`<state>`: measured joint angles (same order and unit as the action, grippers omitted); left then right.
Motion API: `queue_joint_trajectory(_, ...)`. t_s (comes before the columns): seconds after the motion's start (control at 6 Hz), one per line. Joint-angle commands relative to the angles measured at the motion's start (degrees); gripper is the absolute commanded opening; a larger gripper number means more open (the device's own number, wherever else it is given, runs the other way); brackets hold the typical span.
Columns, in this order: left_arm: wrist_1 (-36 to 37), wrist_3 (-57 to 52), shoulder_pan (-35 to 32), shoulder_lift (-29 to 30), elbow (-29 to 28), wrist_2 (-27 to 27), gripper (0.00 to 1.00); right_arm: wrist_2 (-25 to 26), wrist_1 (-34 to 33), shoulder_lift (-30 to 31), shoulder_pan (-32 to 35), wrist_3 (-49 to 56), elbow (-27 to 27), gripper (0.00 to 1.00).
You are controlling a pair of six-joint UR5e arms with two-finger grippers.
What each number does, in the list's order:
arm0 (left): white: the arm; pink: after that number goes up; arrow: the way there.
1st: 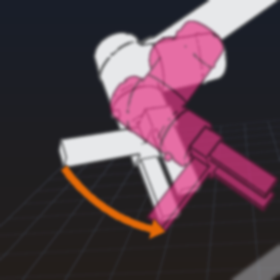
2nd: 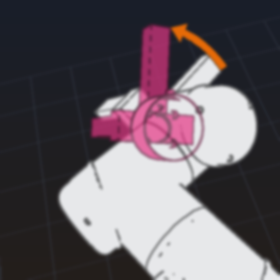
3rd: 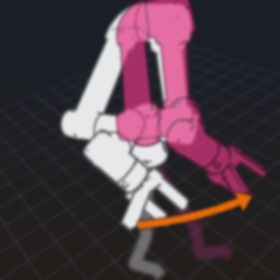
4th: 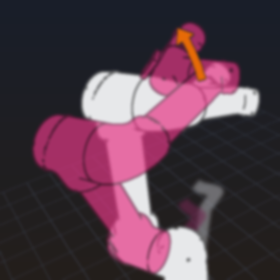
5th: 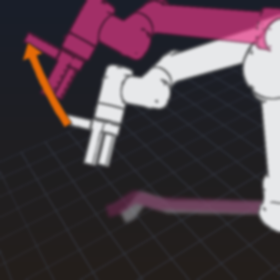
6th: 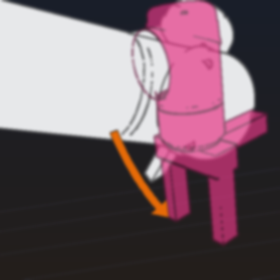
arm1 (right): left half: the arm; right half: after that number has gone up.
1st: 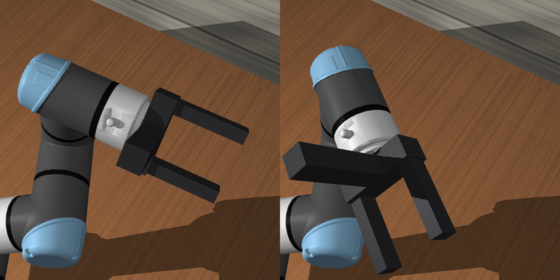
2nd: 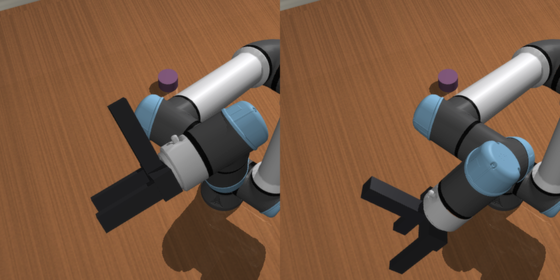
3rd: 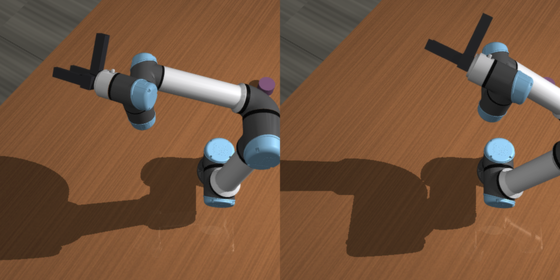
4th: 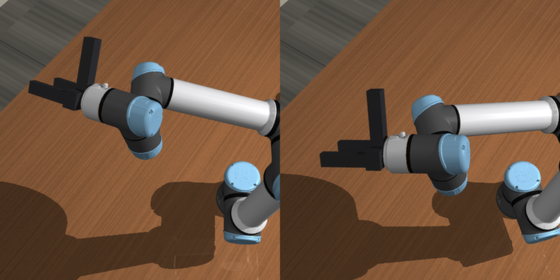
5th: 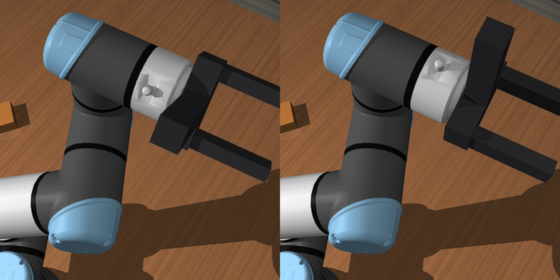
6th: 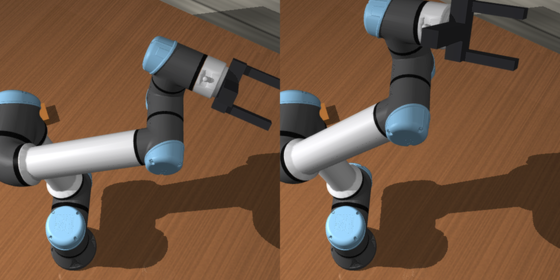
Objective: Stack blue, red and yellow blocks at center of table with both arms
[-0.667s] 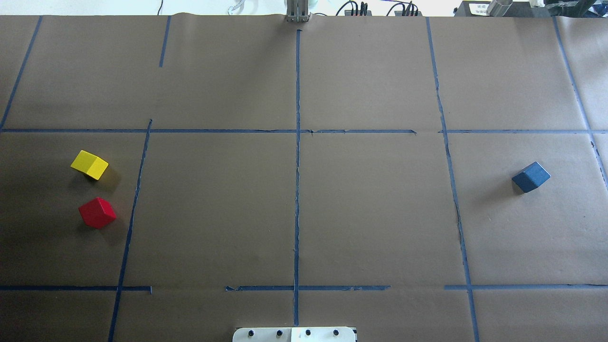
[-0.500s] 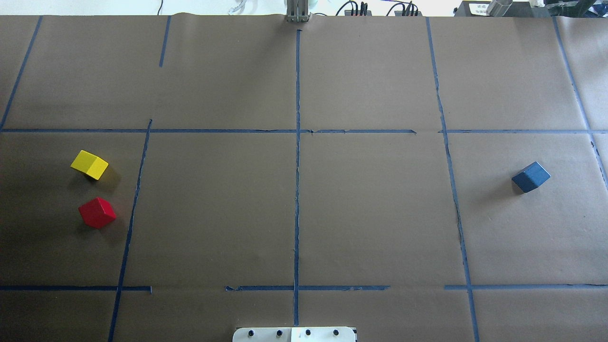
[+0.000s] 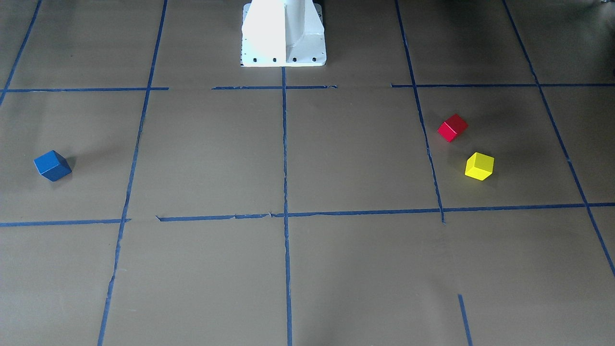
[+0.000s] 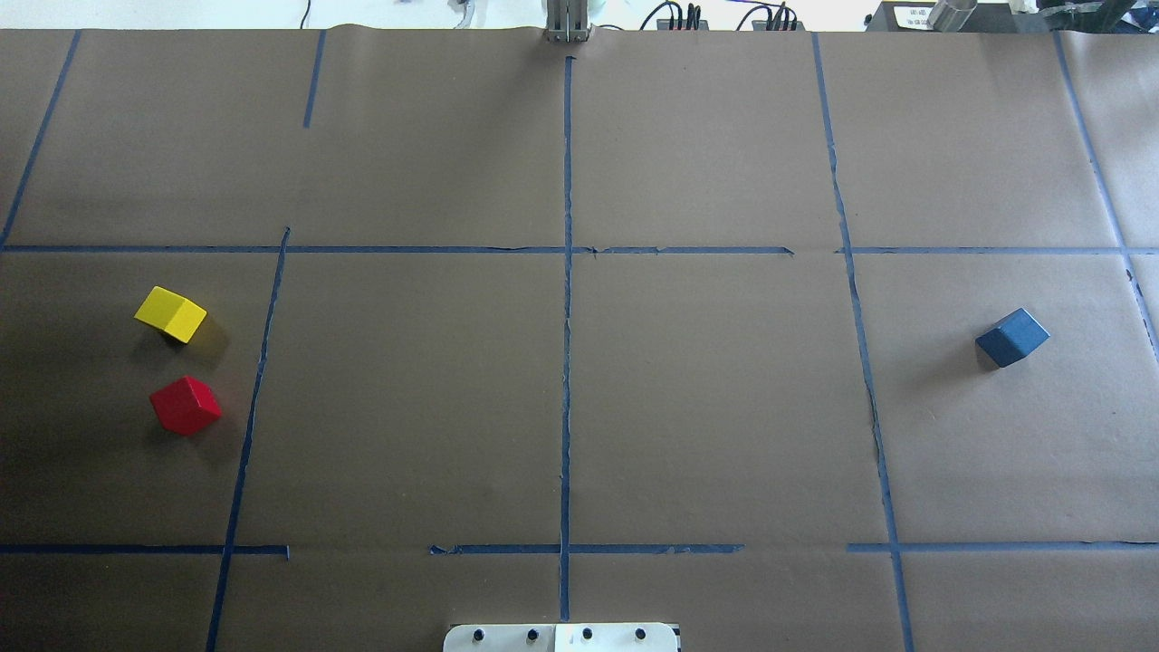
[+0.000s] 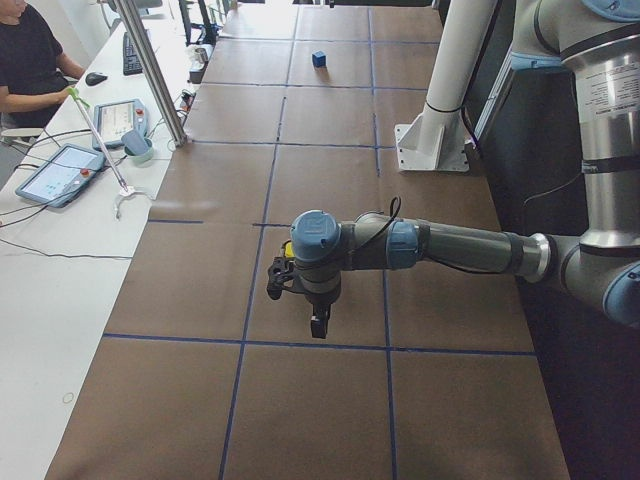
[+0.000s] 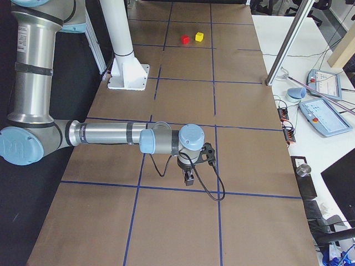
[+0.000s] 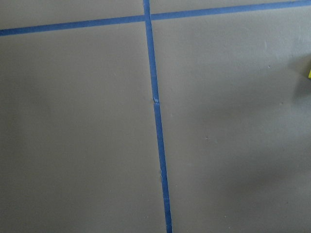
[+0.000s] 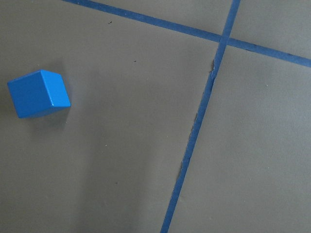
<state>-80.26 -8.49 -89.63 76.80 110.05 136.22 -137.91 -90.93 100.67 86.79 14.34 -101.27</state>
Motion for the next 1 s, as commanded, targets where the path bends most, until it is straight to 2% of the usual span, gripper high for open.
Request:
queue_joint_trajectory(0.0,-0.08,0.14,0.07,-0.07,-0.18,0.18,1.0,-0.51,1.8,0.66,-0.05,0.16,-0.41,1.0)
queue_joint_trajectory(0.33,0.1,0.49,0.15,0.02,-1.06,0.62,1.0,-0.6,2.95,1.28,-0.22,0.25,-0.41,1.0)
queue_joint_trajectory(0.5,-0.33,0.31,0.15,0.02,-1.24,0.71,1.0,-3.39,4.26,1.98,-2.48,0.16,-0.41,1.0)
queue_joint_trajectory(0.67,-0.34,0.31,0.15,0.02,-0.72,0.71,1.0,-1.94,9.93,1.9,-4.77,-1.58,0.02,1.0)
queue_joint_trajectory(0.83,-0.34,0.31,0.15,0.28,-0.8,0.71,1.0,2.25,11.2,1.11,-8.53,-5.77,0.2,1.0)
